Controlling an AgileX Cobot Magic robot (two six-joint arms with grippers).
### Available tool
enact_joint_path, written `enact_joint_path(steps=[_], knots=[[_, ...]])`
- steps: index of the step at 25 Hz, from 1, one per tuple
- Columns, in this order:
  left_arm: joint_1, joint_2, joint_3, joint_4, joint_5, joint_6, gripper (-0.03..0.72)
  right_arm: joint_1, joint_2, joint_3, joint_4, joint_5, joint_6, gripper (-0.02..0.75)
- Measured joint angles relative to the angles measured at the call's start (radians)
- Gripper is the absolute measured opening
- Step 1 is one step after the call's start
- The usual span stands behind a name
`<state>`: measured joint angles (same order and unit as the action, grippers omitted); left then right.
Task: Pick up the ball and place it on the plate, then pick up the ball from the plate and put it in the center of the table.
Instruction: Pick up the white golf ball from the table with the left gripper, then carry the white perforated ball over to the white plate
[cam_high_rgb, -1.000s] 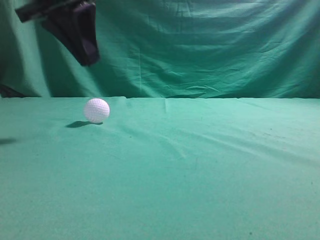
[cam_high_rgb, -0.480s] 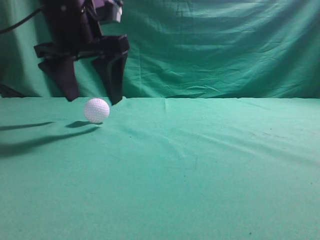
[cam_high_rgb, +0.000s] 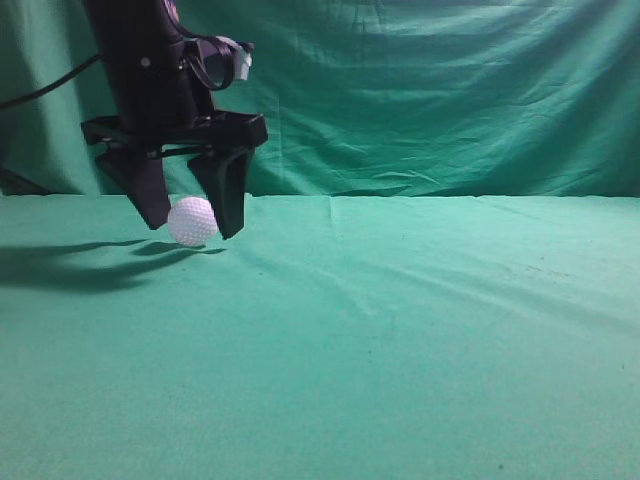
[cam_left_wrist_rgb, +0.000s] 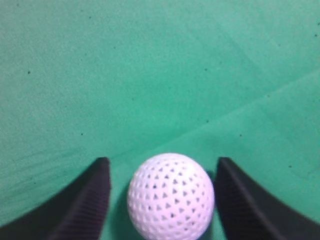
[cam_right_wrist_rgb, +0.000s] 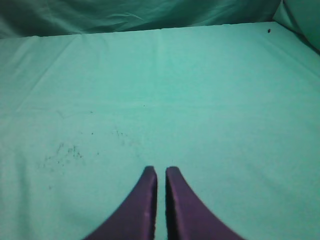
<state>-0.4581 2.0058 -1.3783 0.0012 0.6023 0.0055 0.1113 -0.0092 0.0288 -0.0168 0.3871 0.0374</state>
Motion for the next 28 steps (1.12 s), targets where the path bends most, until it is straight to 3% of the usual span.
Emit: enact_joint_path(steps=[3, 10, 14, 17, 23, 28], knots=[[0.000, 0.000, -0.005, -0.002, -0.002, -0.001, 0.305, 0.000, 0.000, 0.000, 0.000, 0.000, 0.000, 0.062], [0.001, -0.022, -0.097, 0.010, 0.107, -0.002, 0.308, 0.000, 0.000, 0.000, 0.000, 0.000, 0.000, 0.062], [0.039, -0.111, -0.111, 0.019, 0.226, -0.022, 0.308, 0.000, 0.000, 0.000, 0.000, 0.000, 0.000, 0.062], [0.123, -0.193, -0.075, 0.036, 0.284, -0.038, 0.308, 0.000, 0.000, 0.000, 0.000, 0.000, 0.000, 0.062], [0.372, -0.388, 0.154, 0.044, 0.239, -0.074, 0.308, 0.000, 0.000, 0.000, 0.000, 0.000, 0.000, 0.062], [0.536, -0.440, 0.301, 0.046, 0.184, -0.082, 0.308, 0.000, 0.000, 0.000, 0.000, 0.000, 0.000, 0.062]])
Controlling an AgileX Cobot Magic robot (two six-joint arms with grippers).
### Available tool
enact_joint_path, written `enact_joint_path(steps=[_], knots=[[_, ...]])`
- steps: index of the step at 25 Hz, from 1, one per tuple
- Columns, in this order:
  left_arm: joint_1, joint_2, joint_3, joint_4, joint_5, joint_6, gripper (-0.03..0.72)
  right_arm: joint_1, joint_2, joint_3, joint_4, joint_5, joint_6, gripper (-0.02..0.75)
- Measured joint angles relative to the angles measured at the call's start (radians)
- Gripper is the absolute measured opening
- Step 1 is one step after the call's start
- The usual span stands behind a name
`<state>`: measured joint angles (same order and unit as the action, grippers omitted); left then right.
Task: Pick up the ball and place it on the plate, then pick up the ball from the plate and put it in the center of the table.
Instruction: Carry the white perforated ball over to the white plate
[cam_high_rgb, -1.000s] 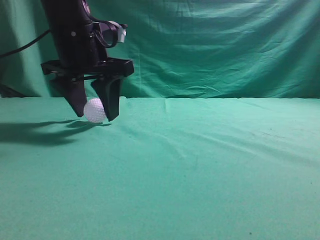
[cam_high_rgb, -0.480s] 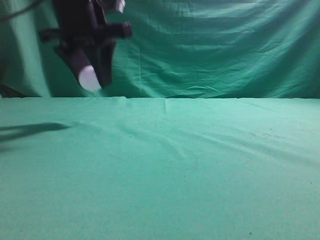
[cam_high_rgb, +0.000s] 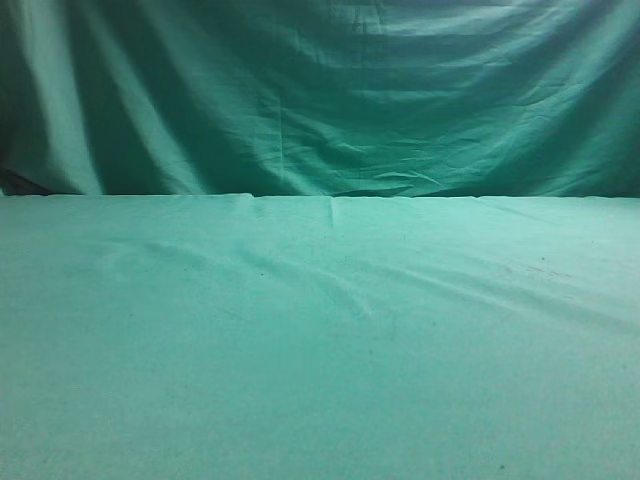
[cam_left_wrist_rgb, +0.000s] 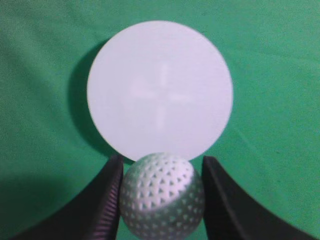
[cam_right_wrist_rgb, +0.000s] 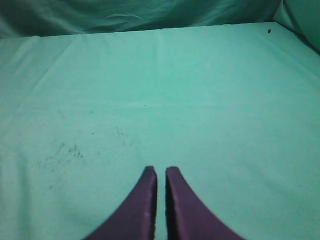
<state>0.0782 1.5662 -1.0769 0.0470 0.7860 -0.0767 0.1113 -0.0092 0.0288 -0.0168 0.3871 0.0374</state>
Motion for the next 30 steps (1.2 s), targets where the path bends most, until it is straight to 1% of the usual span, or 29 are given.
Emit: enact_joint_path(steps=[2, 4, 7, 12, 20, 21, 24, 25, 26, 27, 28, 29, 30], knots=[[0.035, 0.007, 0.014, 0.002, -0.028, 0.000, 0.308, 0.000, 0.000, 0.000, 0.000, 0.000, 0.000, 0.062], [0.045, 0.025, 0.018, 0.011, -0.061, 0.000, 0.308, 0.000, 0.000, 0.000, 0.000, 0.000, 0.000, 0.062], [0.046, 0.069, 0.018, 0.039, -0.119, 0.000, 0.308, 0.000, 0.000, 0.000, 0.000, 0.000, 0.000, 0.062], [0.046, 0.148, 0.018, 0.048, -0.194, 0.000, 0.308, 0.000, 0.000, 0.000, 0.000, 0.000, 0.000, 0.062], [0.046, 0.170, 0.018, 0.099, -0.261, 0.000, 0.308, 0.000, 0.000, 0.000, 0.000, 0.000, 0.000, 0.062], [0.046, 0.170, 0.018, 0.096, -0.263, 0.000, 0.361, 0.000, 0.000, 0.000, 0.000, 0.000, 0.000, 0.062], [0.046, 0.170, -0.004, 0.039, -0.251, 0.000, 0.583, 0.000, 0.000, 0.000, 0.000, 0.000, 0.000, 0.062], [0.046, 0.170, -0.026, 0.020, -0.235, 0.005, 0.629, 0.000, 0.000, 0.000, 0.000, 0.000, 0.000, 0.062], [0.040, 0.170, -0.056, 0.002, -0.207, 0.013, 0.648, 0.000, 0.000, 0.000, 0.000, 0.000, 0.000, 0.062], [0.029, 0.170, -0.087, -0.012, -0.172, 0.026, 0.633, 0.000, 0.000, 0.000, 0.000, 0.000, 0.000, 0.062], [0.017, 0.165, -0.129, -0.021, -0.139, 0.037, 0.633, 0.000, 0.000, 0.000, 0.000, 0.000, 0.000, 0.062], [0.001, 0.156, -0.173, -0.036, -0.097, 0.052, 0.574, 0.000, 0.000, 0.000, 0.000, 0.000, 0.000, 0.062], [-0.017, 0.147, -0.210, -0.046, -0.058, 0.059, 0.532, 0.000, 0.000, 0.000, 0.000, 0.000, 0.000, 0.062]])
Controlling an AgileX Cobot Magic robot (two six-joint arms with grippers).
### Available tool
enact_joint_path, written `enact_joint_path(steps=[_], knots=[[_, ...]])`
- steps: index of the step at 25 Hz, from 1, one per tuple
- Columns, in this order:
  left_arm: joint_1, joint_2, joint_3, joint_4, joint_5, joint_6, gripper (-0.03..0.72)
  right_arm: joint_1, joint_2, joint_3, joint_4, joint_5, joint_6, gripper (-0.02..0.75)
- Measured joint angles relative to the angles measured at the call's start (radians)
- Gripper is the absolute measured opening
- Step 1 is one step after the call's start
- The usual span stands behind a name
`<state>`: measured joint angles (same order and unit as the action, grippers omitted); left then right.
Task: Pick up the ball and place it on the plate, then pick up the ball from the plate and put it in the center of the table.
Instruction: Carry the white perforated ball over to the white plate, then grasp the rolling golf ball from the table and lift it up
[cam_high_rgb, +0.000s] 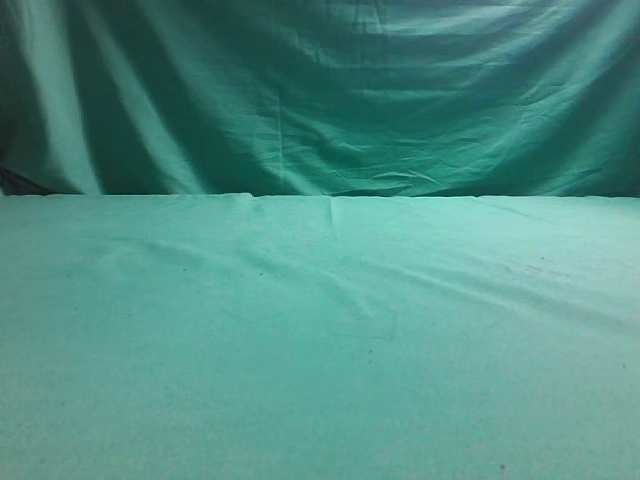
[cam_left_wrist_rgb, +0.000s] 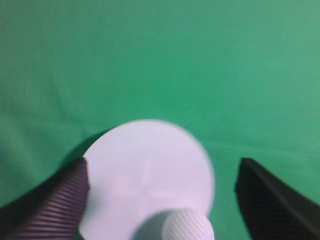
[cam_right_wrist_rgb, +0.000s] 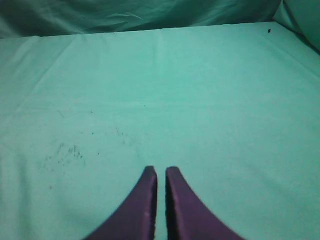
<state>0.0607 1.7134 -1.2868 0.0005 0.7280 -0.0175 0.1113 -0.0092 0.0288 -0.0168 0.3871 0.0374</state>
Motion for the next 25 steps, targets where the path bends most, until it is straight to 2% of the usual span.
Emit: enact_joint_path(steps=[3, 7, 10, 16, 25], knots=[[-0.052, -0.038, -0.115, -0.017, 0.077, 0.012, 0.356, 0.000, 0.000, 0.000, 0.000, 0.000, 0.000, 0.062], [-0.126, -0.105, -0.177, -0.019, 0.109, 0.019, 0.104, 0.000, 0.000, 0.000, 0.000, 0.000, 0.000, 0.062], [-0.186, -0.188, -0.177, -0.036, 0.111, 0.049, 0.000, 0.000, 0.000, 0.000, 0.000, 0.000, 0.000, 0.062], [-0.295, -0.363, -0.140, -0.043, 0.097, 0.078, 0.000, 0.000, 0.000, 0.000, 0.000, 0.000, 0.000, 0.062], [-0.437, -0.721, 0.224, -0.043, -0.106, 0.106, 0.000, 0.000, 0.000, 0.000, 0.000, 0.000, 0.000, 0.062]])
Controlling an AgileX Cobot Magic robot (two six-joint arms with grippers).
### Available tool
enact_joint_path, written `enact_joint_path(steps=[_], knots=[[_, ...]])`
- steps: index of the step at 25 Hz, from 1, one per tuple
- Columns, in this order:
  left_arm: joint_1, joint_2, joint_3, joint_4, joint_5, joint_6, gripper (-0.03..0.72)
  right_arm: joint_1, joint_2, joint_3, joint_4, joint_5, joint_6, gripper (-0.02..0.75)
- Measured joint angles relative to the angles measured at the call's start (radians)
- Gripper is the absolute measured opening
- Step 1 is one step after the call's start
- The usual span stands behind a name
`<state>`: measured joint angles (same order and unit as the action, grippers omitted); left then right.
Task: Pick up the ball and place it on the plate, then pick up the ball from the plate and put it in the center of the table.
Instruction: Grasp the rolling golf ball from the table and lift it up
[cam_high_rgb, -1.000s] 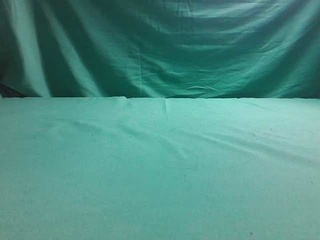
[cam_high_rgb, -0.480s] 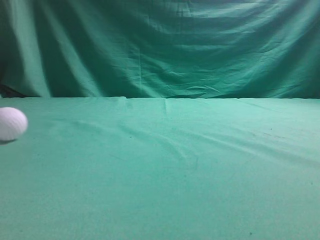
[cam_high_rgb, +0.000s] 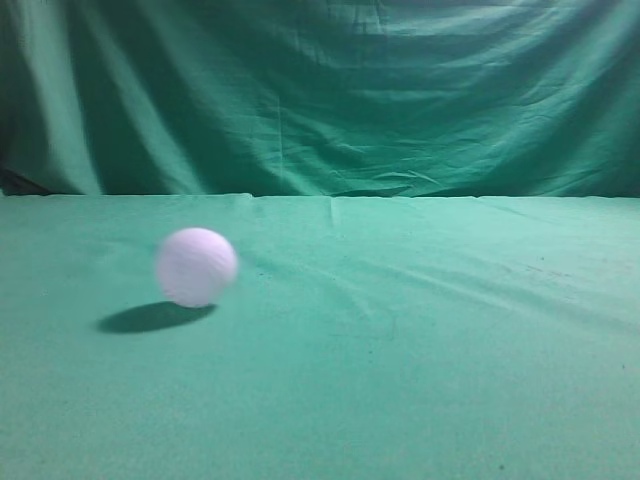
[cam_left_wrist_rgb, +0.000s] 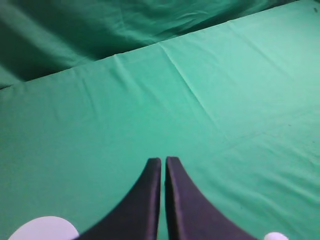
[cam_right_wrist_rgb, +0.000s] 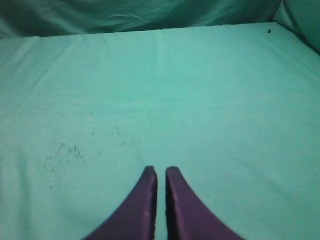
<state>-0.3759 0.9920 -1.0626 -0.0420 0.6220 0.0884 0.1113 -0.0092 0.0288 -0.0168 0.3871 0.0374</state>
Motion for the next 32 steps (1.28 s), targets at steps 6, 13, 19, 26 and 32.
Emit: enact_joint_path(steps=[6, 13, 19, 26, 32], knots=[[-0.017, -0.245, 0.267, -0.018, -0.098, 0.000, 0.000, 0.000, 0.000, 0.000, 0.013, -0.074, 0.000, 0.062], [-0.017, -0.520, 0.488, -0.019, -0.106, 0.000, 0.000, 0.000, 0.000, 0.000, 0.103, -0.390, 0.000, 0.062], [-0.017, -0.671, 0.596, -0.002, -0.107, 0.002, 0.000, 0.000, 0.008, -0.121, 0.144, -0.212, 0.002, 0.062], [-0.017, -0.701, 0.661, 0.002, -0.130, 0.004, 0.000, 0.000, 0.182, -0.293, 0.190, -0.114, 0.002, 0.062], [-0.017, -0.702, 0.664, 0.008, -0.135, 0.004, 0.000, 0.000, 0.238, -0.327, 0.249, -0.015, -0.024, 0.062]])
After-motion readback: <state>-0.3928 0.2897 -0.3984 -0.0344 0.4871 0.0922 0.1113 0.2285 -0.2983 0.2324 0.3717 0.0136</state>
